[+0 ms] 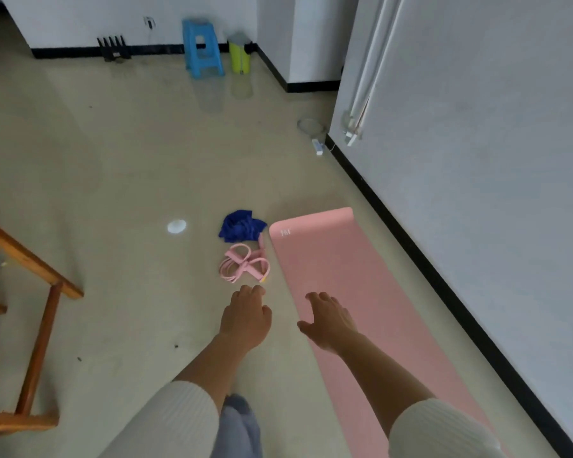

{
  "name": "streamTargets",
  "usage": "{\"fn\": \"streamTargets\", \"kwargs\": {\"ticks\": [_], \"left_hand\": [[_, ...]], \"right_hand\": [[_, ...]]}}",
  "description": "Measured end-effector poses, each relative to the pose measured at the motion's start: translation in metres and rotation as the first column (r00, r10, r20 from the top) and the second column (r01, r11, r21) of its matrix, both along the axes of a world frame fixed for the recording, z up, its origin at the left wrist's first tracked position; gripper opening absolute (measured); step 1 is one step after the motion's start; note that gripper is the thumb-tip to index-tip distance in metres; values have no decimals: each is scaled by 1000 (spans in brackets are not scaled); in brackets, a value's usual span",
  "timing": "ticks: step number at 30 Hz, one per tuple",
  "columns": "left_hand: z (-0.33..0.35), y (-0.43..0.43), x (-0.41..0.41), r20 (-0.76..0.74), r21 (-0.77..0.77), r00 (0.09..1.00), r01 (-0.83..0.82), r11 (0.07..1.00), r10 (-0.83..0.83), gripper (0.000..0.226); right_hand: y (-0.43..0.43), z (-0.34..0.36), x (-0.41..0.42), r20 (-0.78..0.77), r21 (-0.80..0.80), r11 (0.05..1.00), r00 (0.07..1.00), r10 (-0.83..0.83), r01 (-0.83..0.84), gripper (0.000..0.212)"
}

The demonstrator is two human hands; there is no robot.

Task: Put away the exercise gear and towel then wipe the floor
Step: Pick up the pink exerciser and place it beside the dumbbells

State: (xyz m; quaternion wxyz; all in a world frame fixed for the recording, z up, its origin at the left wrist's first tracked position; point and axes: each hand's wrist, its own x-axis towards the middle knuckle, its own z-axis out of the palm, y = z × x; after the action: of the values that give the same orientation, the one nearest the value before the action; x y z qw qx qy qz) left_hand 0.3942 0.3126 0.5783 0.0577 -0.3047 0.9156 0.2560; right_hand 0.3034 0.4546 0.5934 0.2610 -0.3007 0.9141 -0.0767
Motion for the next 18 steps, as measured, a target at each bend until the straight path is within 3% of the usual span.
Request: {"fn": "streamTargets", "kwargs": {"ticks": [7, 11, 18], "left_hand": [[-66, -182, -120, 30, 42, 1000, -7, 999, 5, 31], [-112, -280, -181, 79, 54, 996, 45, 998, -49, 42], [-243, -366, -247, 204, 119, 976, 56, 991, -80, 40]], "right_hand": [[-176, -72, -111, 94, 48, 998, 995, -34, 29, 54], [-269, -121, -165, 171, 74, 994, 980, -98, 87, 58], [-367, -232, -250, 271, 63, 985, 947, -172, 161, 57]]}}
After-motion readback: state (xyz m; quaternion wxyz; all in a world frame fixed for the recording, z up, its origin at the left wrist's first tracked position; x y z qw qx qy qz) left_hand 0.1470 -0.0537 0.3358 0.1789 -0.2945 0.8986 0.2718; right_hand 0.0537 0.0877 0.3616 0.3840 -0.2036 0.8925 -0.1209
